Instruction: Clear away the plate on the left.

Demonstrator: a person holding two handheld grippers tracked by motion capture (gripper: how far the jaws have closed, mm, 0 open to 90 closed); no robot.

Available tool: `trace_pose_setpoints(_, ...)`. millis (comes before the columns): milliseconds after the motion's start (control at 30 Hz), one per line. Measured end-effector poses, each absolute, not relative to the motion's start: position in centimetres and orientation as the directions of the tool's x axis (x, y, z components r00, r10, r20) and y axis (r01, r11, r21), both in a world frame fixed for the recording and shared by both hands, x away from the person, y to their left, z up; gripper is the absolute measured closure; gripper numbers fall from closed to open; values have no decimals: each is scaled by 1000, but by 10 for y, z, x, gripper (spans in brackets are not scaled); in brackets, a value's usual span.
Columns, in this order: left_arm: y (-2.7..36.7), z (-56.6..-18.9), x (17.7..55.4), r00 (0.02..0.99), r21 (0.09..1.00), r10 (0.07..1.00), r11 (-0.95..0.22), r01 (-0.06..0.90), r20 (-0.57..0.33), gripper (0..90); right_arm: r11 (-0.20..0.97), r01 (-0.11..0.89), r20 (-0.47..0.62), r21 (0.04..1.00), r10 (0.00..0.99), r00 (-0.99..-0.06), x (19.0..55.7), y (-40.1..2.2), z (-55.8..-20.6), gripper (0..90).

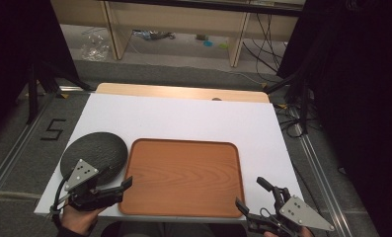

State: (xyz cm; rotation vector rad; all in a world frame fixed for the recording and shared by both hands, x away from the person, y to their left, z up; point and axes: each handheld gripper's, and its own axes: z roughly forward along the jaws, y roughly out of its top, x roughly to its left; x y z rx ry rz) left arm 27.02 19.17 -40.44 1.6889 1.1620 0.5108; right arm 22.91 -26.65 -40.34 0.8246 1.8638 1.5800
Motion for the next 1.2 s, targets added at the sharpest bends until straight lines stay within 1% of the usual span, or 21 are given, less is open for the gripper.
trace_pose_setpoints(633,194,-405,272,443,877,877,-55,478,-186,169,130,109,-26,985,749,-662,228,-266,-403,157)
trace_pose_setpoints(1200,198,-407,274,419,864,882,-29,503,-215,173,132,109,-26,985,744,-668,228,-266,-403,158)
